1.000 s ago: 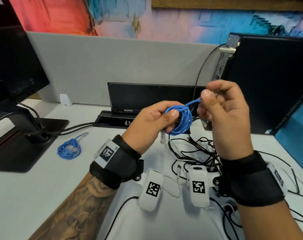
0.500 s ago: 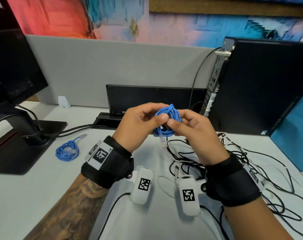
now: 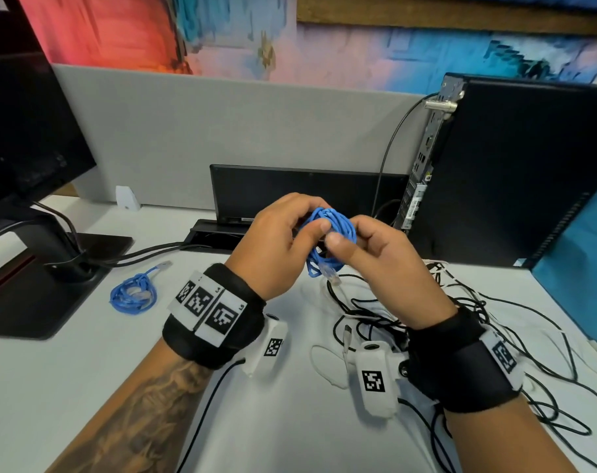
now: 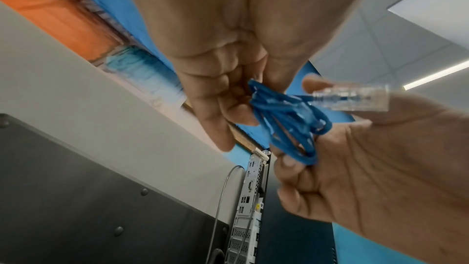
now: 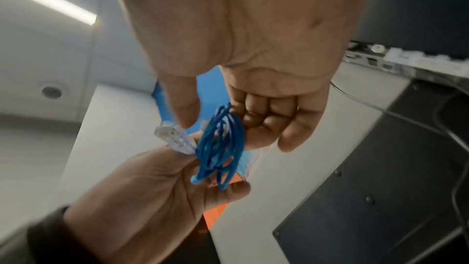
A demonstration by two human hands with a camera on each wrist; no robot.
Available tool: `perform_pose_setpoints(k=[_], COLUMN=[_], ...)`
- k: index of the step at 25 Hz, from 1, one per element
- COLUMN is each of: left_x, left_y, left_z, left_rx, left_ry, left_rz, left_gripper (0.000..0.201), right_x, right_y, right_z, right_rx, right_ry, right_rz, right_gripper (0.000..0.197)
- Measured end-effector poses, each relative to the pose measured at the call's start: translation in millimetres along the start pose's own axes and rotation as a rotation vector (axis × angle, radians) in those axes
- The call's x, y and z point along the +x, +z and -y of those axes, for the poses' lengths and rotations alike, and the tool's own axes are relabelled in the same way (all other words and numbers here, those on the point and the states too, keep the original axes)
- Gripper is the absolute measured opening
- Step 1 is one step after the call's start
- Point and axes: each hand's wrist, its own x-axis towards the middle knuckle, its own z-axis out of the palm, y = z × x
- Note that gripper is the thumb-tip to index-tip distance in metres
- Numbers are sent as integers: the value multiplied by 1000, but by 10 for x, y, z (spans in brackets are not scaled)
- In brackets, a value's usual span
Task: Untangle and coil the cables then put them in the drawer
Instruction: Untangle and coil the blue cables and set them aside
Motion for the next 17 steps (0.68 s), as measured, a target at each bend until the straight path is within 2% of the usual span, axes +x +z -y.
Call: perform_pose_setpoints(k=[3,7,11,15,17], left_x=[-10,-32,-14,-17,-27], left_y=[12,47,-31,-5,39], left_z=[30,-14,-39,-18,-20], left_rx=[-31,-250,-458,-366,-332], left_ry=[-40,-204,-296,-289,-261], left_rz=[23,59,119,5,-34], left_gripper=[16,18,25,15,12], right_x=[-16,-9,5,-13,-25], right_y=[16,15,-4,-12,27], right_z=[14,2,-13,18,13], right_rx=[4,-17,94,123,119], right_ry=[-51,-124,-142,-146,-113], right_rz=[-43,-130,-108,-35,-41], right_gripper=[33,15,19,20,30])
